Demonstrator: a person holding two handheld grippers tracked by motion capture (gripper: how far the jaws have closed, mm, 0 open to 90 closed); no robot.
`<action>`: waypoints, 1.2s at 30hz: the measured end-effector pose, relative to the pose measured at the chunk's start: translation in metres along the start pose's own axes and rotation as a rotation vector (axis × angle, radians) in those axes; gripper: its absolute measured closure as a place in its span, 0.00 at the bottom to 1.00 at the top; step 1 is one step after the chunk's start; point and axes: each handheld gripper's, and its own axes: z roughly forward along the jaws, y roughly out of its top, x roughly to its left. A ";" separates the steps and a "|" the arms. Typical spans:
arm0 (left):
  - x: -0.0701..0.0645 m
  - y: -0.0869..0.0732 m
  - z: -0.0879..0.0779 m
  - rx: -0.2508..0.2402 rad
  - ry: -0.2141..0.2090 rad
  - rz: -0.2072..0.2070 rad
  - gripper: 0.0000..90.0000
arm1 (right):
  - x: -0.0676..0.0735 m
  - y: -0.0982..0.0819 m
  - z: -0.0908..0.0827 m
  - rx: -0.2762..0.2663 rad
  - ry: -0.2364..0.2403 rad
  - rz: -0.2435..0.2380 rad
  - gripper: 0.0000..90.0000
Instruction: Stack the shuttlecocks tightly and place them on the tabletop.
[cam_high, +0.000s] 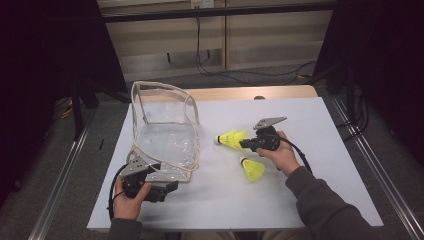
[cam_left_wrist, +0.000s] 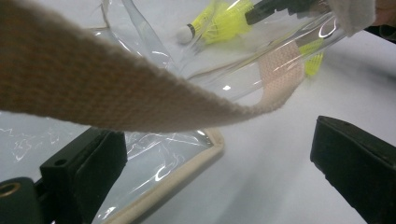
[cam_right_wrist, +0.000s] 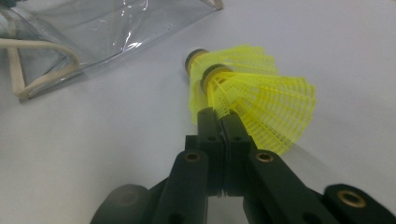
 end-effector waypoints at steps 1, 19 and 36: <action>0.000 0.000 0.000 0.000 0.000 0.000 0.04 | 0.001 0.000 0.000 0.002 0.002 -0.001 0.99; 0.000 0.000 0.000 0.008 0.003 0.001 0.04 | 0.006 -0.001 0.005 0.014 0.015 -0.009 0.98; 0.000 0.000 0.000 0.002 0.000 0.000 0.04 | 0.005 -0.003 0.005 0.016 0.011 0.019 0.87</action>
